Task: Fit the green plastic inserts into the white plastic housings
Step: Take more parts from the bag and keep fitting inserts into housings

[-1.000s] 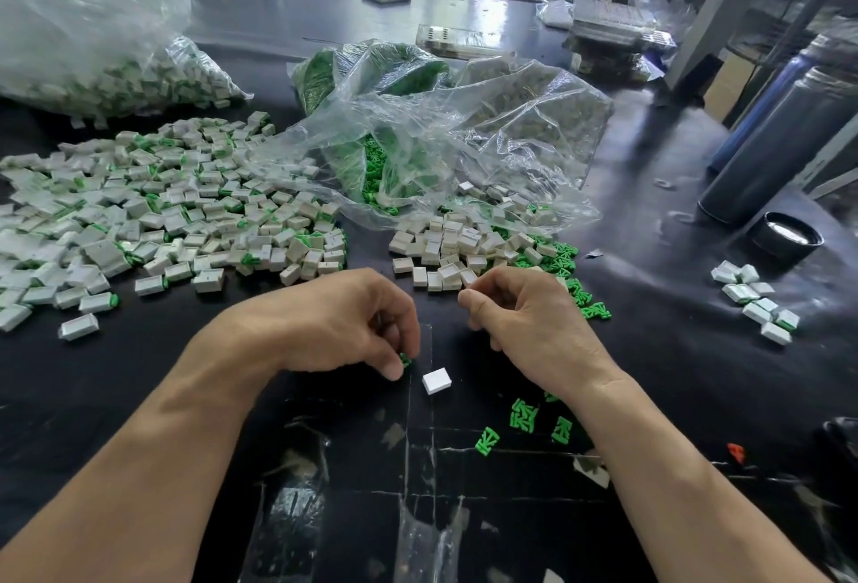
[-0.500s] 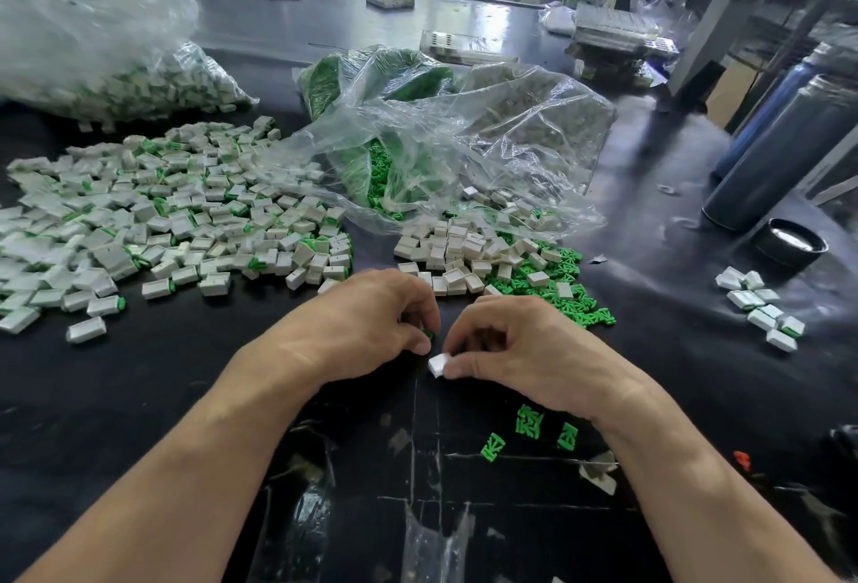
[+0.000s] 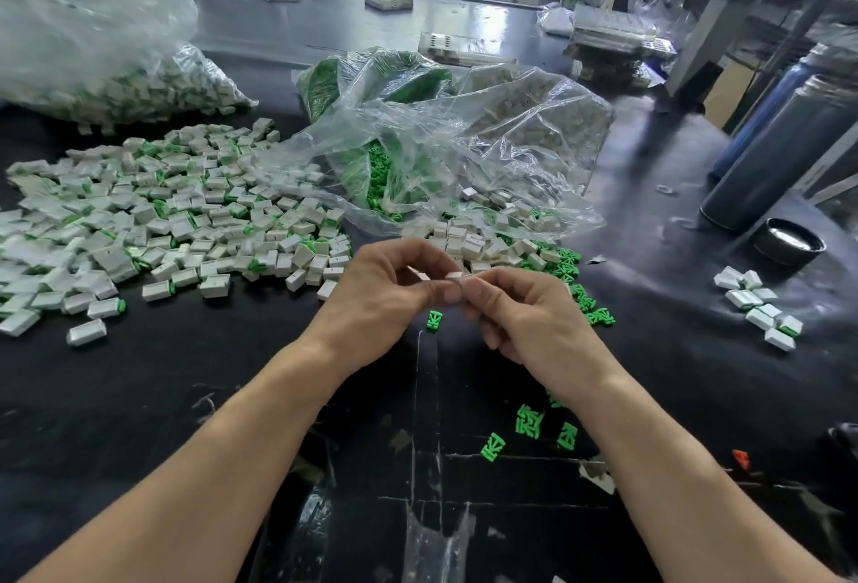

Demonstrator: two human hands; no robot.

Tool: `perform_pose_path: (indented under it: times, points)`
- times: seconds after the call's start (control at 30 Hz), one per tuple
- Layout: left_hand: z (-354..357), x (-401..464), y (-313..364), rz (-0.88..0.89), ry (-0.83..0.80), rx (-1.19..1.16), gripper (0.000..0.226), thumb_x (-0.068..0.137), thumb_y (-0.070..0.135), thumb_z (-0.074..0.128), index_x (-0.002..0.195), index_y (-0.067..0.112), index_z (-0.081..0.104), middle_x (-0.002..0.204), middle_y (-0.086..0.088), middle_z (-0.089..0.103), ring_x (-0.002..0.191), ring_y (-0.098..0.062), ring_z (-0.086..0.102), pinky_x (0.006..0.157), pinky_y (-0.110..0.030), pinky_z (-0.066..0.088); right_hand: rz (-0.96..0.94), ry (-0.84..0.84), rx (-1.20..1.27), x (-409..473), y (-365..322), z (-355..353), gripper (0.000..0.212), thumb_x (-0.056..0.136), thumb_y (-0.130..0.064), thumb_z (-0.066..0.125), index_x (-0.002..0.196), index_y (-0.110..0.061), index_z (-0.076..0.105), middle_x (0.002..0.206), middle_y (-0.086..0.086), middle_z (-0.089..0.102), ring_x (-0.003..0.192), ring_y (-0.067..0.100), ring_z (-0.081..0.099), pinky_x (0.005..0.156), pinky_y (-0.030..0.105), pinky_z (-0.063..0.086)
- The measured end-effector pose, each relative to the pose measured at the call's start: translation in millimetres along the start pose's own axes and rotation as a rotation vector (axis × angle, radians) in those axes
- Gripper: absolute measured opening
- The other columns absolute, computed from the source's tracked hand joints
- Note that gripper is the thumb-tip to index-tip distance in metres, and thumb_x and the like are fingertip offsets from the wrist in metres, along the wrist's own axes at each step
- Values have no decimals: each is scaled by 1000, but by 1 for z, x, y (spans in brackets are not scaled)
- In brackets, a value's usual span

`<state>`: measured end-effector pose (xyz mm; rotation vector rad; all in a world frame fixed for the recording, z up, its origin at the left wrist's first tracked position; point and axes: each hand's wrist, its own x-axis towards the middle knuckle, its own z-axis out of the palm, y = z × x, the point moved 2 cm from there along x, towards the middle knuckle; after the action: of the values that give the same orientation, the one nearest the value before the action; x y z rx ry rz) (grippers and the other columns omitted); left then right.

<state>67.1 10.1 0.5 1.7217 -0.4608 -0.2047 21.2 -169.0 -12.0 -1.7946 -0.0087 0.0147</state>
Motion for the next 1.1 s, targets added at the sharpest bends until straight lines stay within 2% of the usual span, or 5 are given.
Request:
perform_pose_path:
  times: [0.1,0.27,0.57,0.77,1.1]
  points:
    - [-2,1,1,-4,28,-158,16,79,17,83,91,13,73,79,-1,74,68,-9,63,60,-16,47,-15,13,99,0,0,5,25,102,-28,65,85,-16,77,67,6,63,53,13,47,45,17,34]
    - [-13,4,5,31,147,-189,16,80,14,81,94,12,72,78,1,74,64,-8,64,51,-19,49,-89,102,-322,-2,1,15,1,92,-28,79,91,-29,78,79,-14,69,72,4,60,71,19,45]
    - [-16,0,11,10,152,-248,15,89,7,74,102,14,73,90,-8,79,75,-19,74,63,-26,57,-58,122,-713,1,-12,33,15,89,-38,79,102,-31,75,98,-14,60,98,13,58,94,36,50]
    - [-12,-2,14,-55,140,-414,26,79,22,75,100,10,66,96,-14,79,81,-26,76,64,-26,60,-32,148,-599,-3,-11,26,13,88,-29,81,91,-30,68,80,-16,62,78,4,57,78,29,50]
    - [3,0,4,-154,118,-545,29,71,17,76,99,11,71,84,-8,70,63,-13,56,57,-23,50,-155,318,297,1,-13,6,10,90,-1,75,95,-9,74,66,-1,70,55,10,61,44,21,45]
